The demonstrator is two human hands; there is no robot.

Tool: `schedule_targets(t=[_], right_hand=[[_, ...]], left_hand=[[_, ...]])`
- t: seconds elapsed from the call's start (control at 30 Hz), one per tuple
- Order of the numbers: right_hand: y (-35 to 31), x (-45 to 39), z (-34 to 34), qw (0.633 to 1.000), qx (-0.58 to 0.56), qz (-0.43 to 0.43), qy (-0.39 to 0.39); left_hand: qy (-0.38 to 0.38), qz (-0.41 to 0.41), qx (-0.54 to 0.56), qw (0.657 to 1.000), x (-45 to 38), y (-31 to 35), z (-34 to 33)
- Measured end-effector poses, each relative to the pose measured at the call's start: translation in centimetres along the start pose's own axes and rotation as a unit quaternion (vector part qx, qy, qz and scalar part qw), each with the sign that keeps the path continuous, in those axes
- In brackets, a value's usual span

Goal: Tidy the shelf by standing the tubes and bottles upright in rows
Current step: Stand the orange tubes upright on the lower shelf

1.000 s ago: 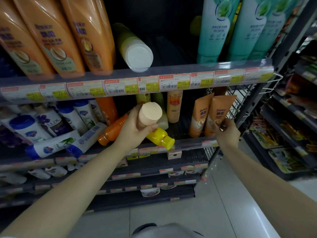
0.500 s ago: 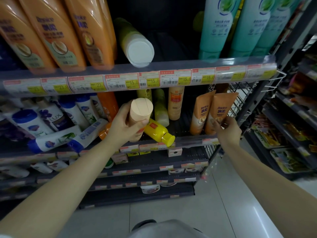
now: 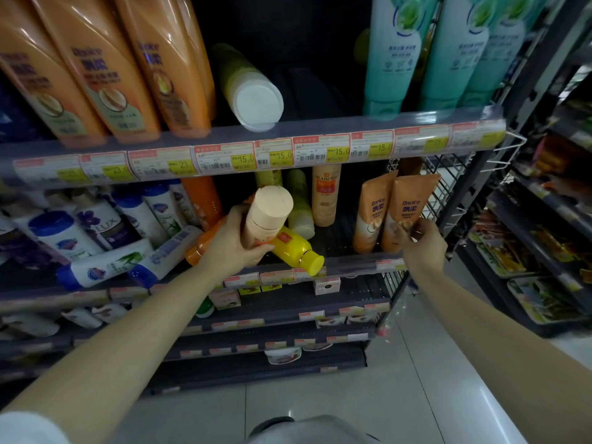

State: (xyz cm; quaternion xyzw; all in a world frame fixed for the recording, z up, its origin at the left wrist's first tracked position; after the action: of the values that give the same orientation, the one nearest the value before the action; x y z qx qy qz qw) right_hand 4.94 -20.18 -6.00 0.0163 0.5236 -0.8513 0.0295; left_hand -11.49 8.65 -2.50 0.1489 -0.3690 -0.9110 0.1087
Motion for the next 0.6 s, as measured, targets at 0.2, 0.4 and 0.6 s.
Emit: schedule_targets(t=[0.2,0.4,0.6], right_hand=[[0.0,-0.2,0.0,1.0,-0.001,-0.003,-0.003],[-0.1,-0.1,0.1,1.0,-0.005,-0.005,0.001],[0.0,-0.1,0.2,1.0,-0.007,0.008,0.007]], left_hand=[[0.014,-0.059,-0.001,0.998,-0.2,1.8,-1.2],[0.008,-0.118,0.043,0.992,-0.7,6.7,-1.5],[-0.046,-0.105,0.126,0.985,-0.7,10.3,-2.9]])
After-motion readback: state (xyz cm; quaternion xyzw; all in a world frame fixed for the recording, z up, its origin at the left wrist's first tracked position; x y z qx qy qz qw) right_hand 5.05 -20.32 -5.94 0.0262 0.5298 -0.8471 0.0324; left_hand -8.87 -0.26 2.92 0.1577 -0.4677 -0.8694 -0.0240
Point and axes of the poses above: each hand's wrist, its own x-axis away from the middle knuckle, its own z-axis out of the back of the hand, y = z × x, the point moved 1 cm from there along -x, towards the middle knuckle, and after that the axes turned 4 degrees about -y, right-handed, at the moved point
